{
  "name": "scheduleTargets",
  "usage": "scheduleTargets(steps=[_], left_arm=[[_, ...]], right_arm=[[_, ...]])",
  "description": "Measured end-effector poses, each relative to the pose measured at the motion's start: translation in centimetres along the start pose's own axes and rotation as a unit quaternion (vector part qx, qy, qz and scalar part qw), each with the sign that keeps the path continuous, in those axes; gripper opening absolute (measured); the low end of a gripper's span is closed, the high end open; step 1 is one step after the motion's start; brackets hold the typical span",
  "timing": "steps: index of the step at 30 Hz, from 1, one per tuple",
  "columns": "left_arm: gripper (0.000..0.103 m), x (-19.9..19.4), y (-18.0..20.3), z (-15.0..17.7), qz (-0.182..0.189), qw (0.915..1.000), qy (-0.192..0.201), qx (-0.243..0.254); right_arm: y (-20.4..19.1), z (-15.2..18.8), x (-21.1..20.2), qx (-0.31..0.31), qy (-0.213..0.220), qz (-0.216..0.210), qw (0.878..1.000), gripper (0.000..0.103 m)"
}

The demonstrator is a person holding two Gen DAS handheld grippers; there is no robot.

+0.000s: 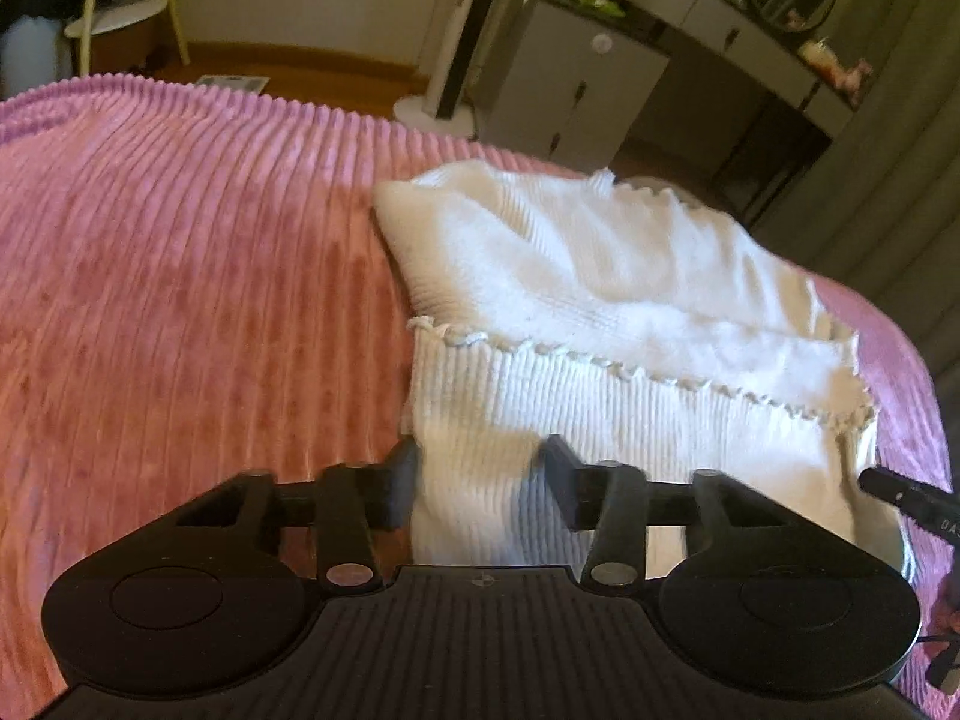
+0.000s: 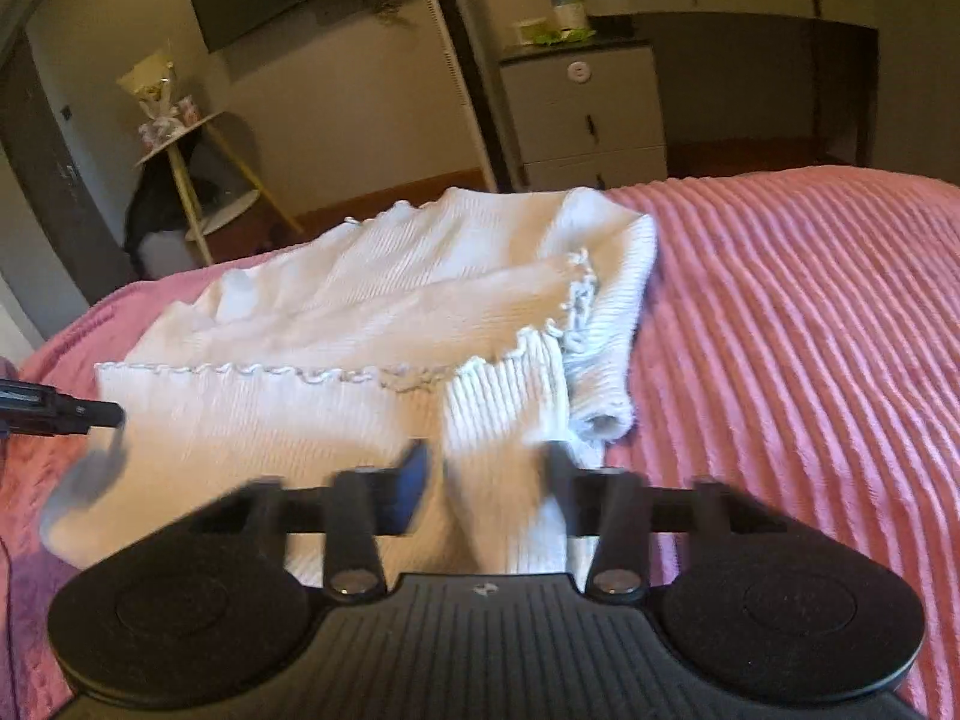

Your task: Fold small clothes

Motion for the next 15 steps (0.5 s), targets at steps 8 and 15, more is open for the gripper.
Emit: scheduleTargets(steps=[8, 15], left_arm=[[0.016, -2.0, -0.6, 0.1, 0.016, 0.9996, 0.024, -0.002], [0.033, -0.7, -0.3, 0.5, 0.043, 0.999, -0.001, -0.012]], right_arm=[[0.2, -0.2, 0.0, -0.008, -0.004, 0.0, 1.0, 0.038], [-0.8, -0.3, 1.2, -0.018, -0.011, -0.015, 1.0, 0.068]])
Point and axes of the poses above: each gripper's, at about its wrist camera, not at the fingertips, and x roughly the way its jaws point, y to its right, z to its underside, the point moved 8 cm from there along x, roughly the way its jaws point, and after that the axes turned 12 degrees about -z, right-handed, at the moved point
